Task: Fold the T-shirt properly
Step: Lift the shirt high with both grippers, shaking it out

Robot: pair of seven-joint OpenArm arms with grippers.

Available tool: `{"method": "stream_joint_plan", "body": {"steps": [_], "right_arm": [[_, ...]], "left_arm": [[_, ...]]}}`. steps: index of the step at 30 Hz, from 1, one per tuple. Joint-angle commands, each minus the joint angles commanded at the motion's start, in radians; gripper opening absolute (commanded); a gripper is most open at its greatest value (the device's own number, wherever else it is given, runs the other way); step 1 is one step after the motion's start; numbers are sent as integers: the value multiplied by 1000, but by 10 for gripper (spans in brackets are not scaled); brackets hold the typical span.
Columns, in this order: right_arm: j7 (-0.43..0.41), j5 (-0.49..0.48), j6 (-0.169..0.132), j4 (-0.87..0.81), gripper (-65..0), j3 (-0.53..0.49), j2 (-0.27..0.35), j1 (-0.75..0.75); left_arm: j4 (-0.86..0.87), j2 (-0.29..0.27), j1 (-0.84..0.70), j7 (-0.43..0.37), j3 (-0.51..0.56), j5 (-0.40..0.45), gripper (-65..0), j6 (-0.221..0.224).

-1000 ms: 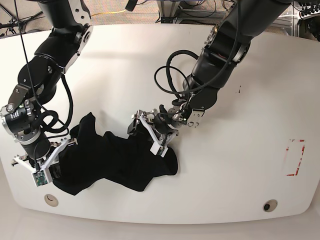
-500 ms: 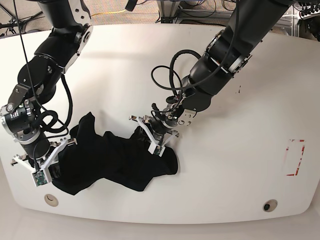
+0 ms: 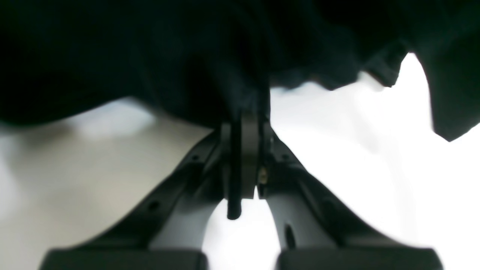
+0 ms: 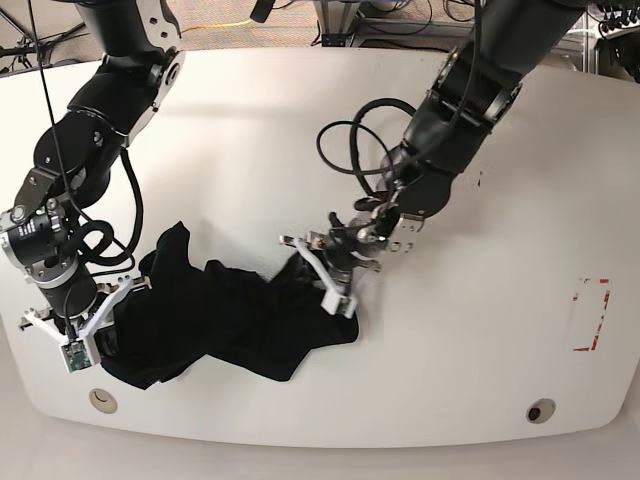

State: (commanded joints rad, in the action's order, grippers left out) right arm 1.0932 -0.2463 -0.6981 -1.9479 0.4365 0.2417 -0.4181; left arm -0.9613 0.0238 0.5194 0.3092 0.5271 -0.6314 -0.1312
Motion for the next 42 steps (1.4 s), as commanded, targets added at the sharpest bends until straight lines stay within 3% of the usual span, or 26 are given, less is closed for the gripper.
{"method": "stream_joint_plan", "body": {"steps": [10,13,16,27,32,39,42], "right_arm": [[3,6,0,31,-650,-6,2,-84],[3,6,0,83,-650,-5,3,-138],[5,6,0,120,-650,-8,29,-192],[6,6,0,356,-650,-14,77,-445],[5,2,0,505,-650,-77,104,-591],[5,5,0,592,-650,-143,112,-786],[5,-2,0,657,-650,-184,112,-875]], "left_arm": [[-334,198,-26,181,-158,-3,-650,-6],[-419,247,-31,192,-169,-3,-650,-6],[-496,336,-37,192,-172,-14,-650,-6],[-637,626,-18,192,-376,-273,-650,-6],[-640,743,72,218,-427,-364,-650,-8],[-626,856,295,219,-434,-440,-650,-8],[-583,875,414,221,-413,-462,-650,-8]]}}
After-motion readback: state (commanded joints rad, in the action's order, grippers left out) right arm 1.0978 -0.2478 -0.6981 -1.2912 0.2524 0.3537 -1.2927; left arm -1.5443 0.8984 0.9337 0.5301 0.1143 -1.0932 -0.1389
